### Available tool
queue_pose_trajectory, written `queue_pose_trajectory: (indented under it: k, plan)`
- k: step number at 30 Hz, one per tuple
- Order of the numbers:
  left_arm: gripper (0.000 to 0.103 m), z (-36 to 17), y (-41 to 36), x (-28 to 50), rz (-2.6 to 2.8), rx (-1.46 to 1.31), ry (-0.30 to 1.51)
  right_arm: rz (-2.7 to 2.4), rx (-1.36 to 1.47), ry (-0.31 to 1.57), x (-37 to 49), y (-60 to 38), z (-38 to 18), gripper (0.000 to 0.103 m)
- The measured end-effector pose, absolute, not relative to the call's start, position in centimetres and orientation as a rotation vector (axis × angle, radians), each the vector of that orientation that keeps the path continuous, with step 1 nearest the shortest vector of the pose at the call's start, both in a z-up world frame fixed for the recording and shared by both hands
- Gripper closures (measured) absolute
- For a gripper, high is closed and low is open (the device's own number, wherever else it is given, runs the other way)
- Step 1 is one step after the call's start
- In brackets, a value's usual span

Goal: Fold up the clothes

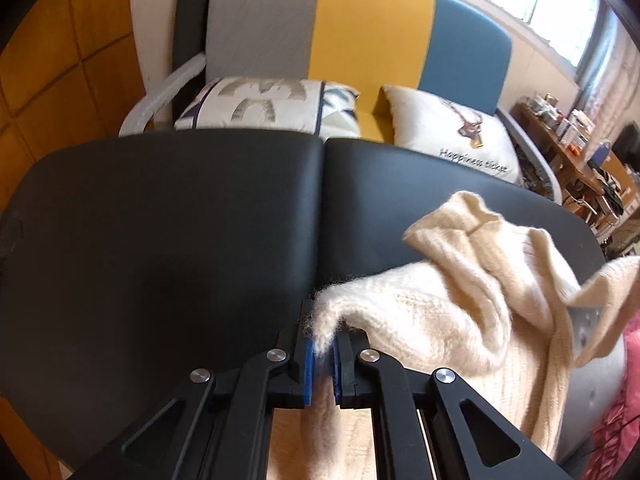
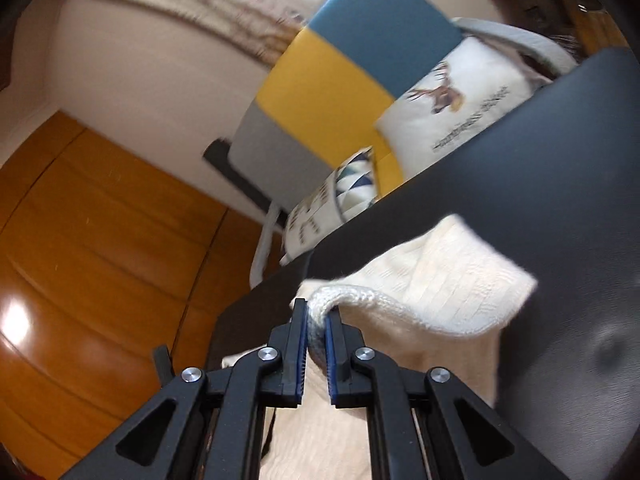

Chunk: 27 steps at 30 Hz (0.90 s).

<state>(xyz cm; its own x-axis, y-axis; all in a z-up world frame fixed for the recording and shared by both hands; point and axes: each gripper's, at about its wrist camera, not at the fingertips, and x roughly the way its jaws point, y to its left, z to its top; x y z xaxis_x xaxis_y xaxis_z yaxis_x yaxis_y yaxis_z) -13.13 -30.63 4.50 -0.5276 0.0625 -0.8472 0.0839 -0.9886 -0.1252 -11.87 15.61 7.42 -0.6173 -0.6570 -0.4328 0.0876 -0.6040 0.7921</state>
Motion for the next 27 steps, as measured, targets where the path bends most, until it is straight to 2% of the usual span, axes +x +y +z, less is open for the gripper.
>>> queue_pose_trajectory:
  k: [9,15,17,18,19,22,24,27]
  plan:
    - [0.096,0.1,-33.2,-14.3,-2.567,1.569,0.27,-2.342,1.106,-1.245,-14.5,23.0,3.2,0.096]
    - [0.094,-2.0,-33.8,-15.5,-2.485,1.573,0.179,-2.512,1.19,-1.286,-16.3,28.0,0.6,0.096]
    - [0.09,-3.0,-33.4,-16.0,-2.453,1.579,0.123,-2.568,1.267,-1.226,-17.0,28.8,-0.1,0.093]
    - [0.089,-3.0,-33.0,-15.9,-2.453,1.558,0.09,-2.594,1.309,-1.183,-17.1,29.0,-0.3,0.087]
    - [0.083,-3.0,-32.7,-15.9,-2.453,1.535,0.057,-2.62,1.351,-1.137,-17.3,29.0,-0.5,0.076]
    - [0.079,-2.7,-32.2,-15.7,-2.446,1.565,0.02,-2.691,1.478,-0.992,-17.7,29.0,-0.9,0.075]
    - [0.078,-2.1,-32.6,-15.2,-2.449,1.594,0.051,-2.833,1.523,-0.8,-17.2,28.7,0.3,0.074]
    - [0.075,-0.3,-33.8,-13.8,-2.479,1.561,0.131,-3.054,1.43,-0.547,-14.4,27.4,3.9,0.074]
